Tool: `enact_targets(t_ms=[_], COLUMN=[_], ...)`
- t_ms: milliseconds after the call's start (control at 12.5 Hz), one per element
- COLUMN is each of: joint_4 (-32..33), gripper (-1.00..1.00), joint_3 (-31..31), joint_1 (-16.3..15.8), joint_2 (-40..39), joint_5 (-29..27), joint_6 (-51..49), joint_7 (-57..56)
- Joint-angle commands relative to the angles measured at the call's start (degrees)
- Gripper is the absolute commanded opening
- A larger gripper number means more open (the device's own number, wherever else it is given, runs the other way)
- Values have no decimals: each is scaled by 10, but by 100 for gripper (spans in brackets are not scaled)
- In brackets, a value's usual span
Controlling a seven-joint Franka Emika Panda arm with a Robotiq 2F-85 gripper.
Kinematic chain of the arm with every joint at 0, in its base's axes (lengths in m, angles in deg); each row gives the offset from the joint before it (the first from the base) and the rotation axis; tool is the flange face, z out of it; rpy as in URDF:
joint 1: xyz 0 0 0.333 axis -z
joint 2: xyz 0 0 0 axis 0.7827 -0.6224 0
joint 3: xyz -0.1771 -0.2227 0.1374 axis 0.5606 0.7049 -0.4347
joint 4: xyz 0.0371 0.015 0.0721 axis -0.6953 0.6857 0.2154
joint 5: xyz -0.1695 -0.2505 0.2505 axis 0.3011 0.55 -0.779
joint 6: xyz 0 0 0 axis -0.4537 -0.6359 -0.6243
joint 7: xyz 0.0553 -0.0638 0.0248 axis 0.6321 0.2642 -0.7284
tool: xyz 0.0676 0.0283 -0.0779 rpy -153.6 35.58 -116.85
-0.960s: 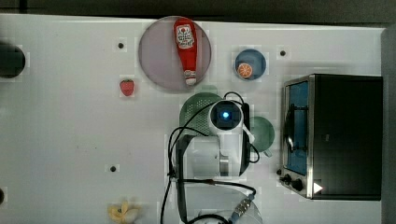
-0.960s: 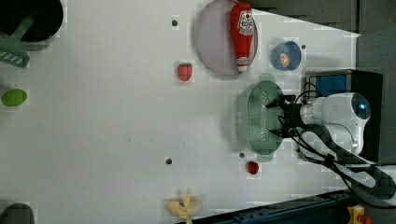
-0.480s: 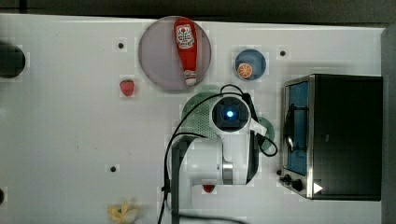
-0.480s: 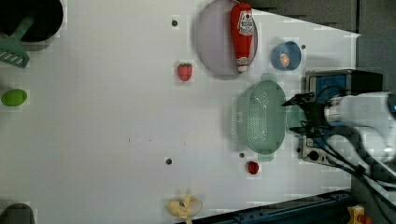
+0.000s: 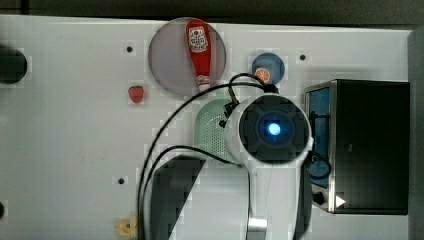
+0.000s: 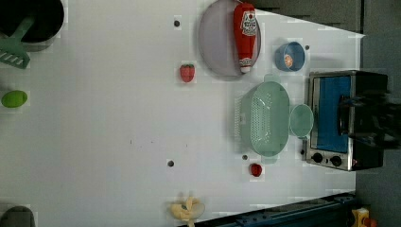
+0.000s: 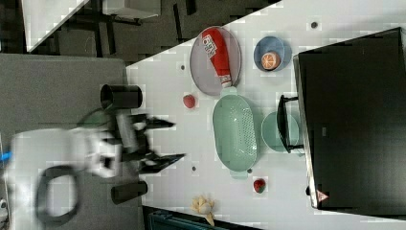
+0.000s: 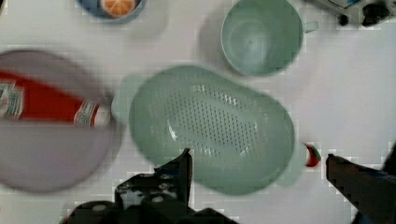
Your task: Drag strainer left to right.
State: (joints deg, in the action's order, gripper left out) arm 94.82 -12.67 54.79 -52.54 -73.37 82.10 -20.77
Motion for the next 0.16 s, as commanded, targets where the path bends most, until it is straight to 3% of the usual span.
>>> enact_targets(t_ms=[80,160], joint_4=[-58,-76], gripper=[100,100], joint_3=[-8,-7], joint_1=[-6,-6], joint_2=[29,34], joint_5=[-4,-4], joint_6=[-83,-106], joint_7=[-118,-157])
